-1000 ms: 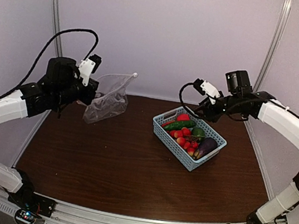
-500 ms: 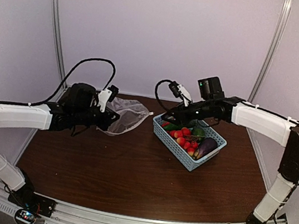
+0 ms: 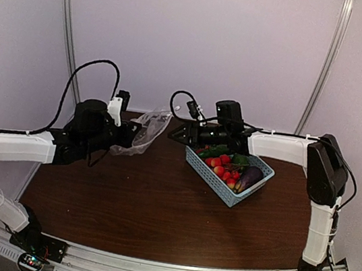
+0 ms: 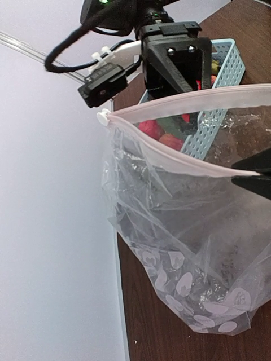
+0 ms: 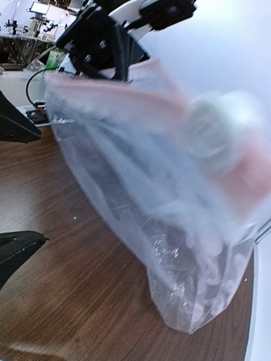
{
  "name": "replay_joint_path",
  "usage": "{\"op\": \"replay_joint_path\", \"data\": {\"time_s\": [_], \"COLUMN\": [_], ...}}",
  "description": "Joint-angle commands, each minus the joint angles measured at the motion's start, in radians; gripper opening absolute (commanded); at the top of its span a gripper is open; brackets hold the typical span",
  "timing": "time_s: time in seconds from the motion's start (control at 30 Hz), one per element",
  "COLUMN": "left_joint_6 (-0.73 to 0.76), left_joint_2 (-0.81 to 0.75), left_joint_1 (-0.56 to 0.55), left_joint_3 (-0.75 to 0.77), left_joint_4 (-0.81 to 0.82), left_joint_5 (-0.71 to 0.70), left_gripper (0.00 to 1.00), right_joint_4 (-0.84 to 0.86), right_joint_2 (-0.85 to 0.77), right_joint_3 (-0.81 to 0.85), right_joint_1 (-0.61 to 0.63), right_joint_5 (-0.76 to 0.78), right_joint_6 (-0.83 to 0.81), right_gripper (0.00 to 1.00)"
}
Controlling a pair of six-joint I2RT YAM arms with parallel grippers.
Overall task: Place the food in the zip-top bag and seal the zipper
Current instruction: Pass from the right arm to the left
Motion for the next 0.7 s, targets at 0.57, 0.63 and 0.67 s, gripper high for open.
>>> {"op": "replay_joint_path", "data": {"time_s": [0.57,0.63,0.67], "left_joint_6": [-0.089,-0.070,-0.057], "left_joint_2": [0.030,0.038,0.044], "left_joint_1": [-0.105,-0.122,-0.130], "left_joint_3": [-0.119,-0.118,-0.116], "left_joint_4": [0.237,0.237,0.235], "left_joint_5": [-0.147,-0.145,-0.138], "left_gripper": [0.00,0.00,0.00], "right_joint_4": [0.078,0.053,0.041], "right_joint_2": [-0.009,-0.003,-0.003], "right_joint_3": [-0.049,-0.039,-0.034], "right_joint_1": [0.025,0.031,0.032], "right_joint_5": [0.095,0.106,0.115], "right_joint_6": [0.215,0.186,0.168], "right_gripper": [0.30,0.14,0.06]}}
